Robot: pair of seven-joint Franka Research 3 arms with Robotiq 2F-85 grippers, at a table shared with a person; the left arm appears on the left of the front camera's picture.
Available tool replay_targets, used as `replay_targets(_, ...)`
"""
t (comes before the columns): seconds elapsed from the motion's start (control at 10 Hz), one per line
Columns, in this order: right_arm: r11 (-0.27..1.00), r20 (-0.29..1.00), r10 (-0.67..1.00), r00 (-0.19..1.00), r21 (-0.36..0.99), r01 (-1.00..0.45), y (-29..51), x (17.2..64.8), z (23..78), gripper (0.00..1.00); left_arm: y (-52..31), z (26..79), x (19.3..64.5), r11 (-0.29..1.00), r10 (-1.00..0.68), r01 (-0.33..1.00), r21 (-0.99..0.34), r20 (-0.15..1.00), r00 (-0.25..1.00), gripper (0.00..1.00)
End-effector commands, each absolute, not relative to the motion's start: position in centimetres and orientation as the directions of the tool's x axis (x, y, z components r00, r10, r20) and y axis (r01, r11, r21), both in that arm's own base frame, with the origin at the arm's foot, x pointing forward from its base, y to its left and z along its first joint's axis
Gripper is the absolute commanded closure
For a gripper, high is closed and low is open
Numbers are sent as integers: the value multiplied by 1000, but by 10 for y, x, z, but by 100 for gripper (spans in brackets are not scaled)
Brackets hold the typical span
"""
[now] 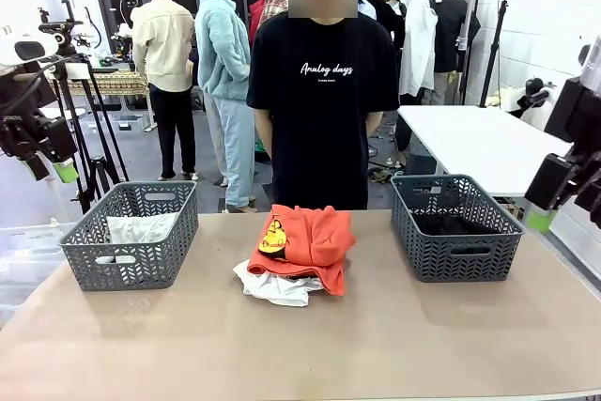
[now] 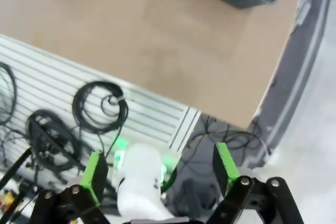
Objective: Sort the tops and bottoms.
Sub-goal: Lift clothes from the center of the table with your left hand.
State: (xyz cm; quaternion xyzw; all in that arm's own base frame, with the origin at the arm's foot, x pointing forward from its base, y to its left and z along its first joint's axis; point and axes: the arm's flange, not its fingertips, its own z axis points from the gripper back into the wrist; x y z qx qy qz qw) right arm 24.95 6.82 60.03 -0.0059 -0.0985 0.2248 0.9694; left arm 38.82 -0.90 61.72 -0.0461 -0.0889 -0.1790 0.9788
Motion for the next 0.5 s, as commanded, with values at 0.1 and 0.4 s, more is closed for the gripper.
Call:
replay_targets(0.1,887,272,457,847,-72,-456,66,259,602,0,-9,617,387,933,-342,356,-51,183,922,36)
replay_targets(0.4,895,229,444,866,-72,-440,68,248,606,0,-46,625,385,895,-422,442,-60,207,883,36)
